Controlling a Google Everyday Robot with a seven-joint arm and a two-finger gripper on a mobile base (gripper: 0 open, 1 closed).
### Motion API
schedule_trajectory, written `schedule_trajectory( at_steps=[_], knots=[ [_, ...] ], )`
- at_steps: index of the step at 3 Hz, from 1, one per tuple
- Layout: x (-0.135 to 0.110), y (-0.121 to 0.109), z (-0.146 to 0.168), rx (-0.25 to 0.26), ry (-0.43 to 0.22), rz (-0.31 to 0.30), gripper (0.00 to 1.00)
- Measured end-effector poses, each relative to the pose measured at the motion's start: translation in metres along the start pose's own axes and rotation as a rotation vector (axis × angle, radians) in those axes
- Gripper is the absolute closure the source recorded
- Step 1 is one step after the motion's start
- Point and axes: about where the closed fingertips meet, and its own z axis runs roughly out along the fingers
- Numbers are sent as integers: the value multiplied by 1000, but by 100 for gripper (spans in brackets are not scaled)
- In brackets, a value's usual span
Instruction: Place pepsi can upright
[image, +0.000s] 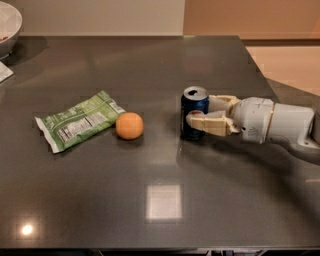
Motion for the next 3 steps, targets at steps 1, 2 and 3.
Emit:
schedule_trajectory(
  at_steps=[1, 2, 3],
  knots=[
    [7, 0, 1, 1, -20, -16, 58],
    [11, -1, 2, 9, -24, -19, 36],
    [10, 0, 4, 5, -25, -21, 12]
  ],
)
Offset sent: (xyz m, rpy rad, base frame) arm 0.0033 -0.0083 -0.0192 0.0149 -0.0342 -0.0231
